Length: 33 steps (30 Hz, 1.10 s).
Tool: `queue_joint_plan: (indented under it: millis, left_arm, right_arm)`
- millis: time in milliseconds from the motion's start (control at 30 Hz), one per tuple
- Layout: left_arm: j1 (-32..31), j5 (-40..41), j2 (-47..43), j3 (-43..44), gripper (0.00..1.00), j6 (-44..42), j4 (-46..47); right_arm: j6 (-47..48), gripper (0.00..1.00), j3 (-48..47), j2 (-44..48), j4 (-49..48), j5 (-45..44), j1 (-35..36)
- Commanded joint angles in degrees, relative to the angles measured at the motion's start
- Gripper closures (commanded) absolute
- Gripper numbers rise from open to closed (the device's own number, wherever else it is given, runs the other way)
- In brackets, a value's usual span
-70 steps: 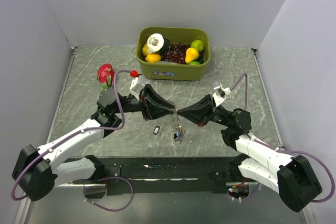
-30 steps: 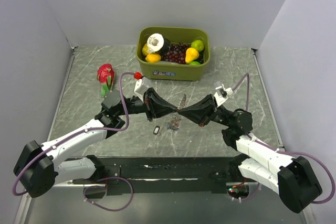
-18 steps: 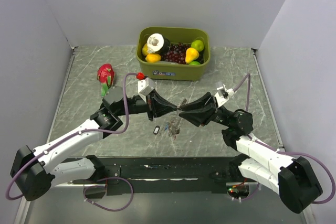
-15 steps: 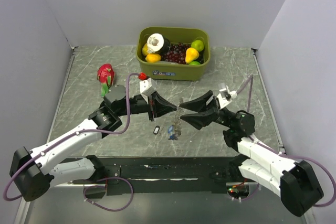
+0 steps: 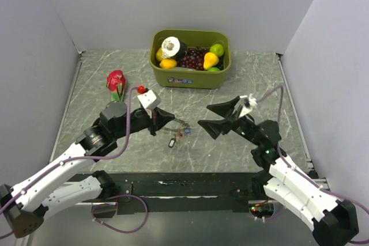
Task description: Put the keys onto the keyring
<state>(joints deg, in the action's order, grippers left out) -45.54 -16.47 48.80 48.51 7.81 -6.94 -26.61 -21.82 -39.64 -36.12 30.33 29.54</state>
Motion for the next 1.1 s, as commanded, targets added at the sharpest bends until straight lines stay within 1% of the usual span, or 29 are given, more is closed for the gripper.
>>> queue_joint_plan:
  millis: [0, 33, 133, 167, 333, 500, 600, 767, 833, 900, 1000, 1033, 1067]
  left_arm:
    - [2.03, 5.48, -4.58, -2.01, 0.99, 2.2, 0.44]
    - [2.56, 4.79, -5.63, -2.37, 0.99, 2.64, 0.52]
    - [5.28, 2.24, -7.65, -4.21, 0.99, 4.22, 1.22]
    - [6.33, 1.88, -8.18, -5.0, 0.99, 4.58, 1.49]
    - [7.48, 1.09, -10.65, -6.15, 0.99, 5.28, 1.93]
    - [7.75, 2.32, -11.0, -5.1, 0.99, 4.4, -0.44]
    - [8.27, 3.63, -11.09, -3.78, 0.99, 3.18, -3.24]
    - [10.46, 6.53, -11.79, -1.5, 0.99, 1.51, -7.2]
    - [11.61, 7.33, -11.88, -1.23, 0.99, 1.59, -8.35]
    - [14.41, 6.02, -11.53, -0.88, 0.99, 2.12, -8.7]
    - [19.07, 1.19, -9.87, -1.05, 0.99, 3.43, -8.0]
    - [20.21, -1.61, -8.73, -1.14, 0.99, 3.78, -7.57]
    - [22.66, -2.94, -8.2, -1.23, 0.99, 4.22, -7.3]
  right_arm:
    - [2.7, 0.0, -5.41, -6.58, 14.65, -4.67, -0.01]
    - [2.62, 0.0, -7.08, -10.16, 15.8, -3.88, 0.08]
    - [3.14, 0.0, -8.76, -15.97, 17.05, -0.89, 0.26]
    - [3.23, 0.0, -8.76, -17.04, 16.61, 0.6, 0.26]
    - [4.9, 0.0, -8.76, -21.0, 14.67, 3.6, 0.43]
    - [7.88, 0.0, -11.39, -24.6, 18.27, 4.83, 1.57]
    - [10.25, 0.0, -13.77, -27.06, 21.69, 2.55, 4.12]
    - [13.34, 0.0, -19.91, -32.78, 29.43, -7.53, 10.87]
    - [13.26, 0.0, -22.38, -36.03, 32.59, -10.54, 12.29]
    - [12.38, 0.01, -24.22, -39.09, 34.53, -14.23, 14.75]
    - [12.11, 0.05, -26.59, -43.4, 35.85, -18.19, 18.79]
    - [12.2, 0.1, -27.13, -44.46, 35.85, -18.72, 19.58]
    - [12.46, 0.14, -27.74, -45.6, 35.85, -18.81, 20.37]
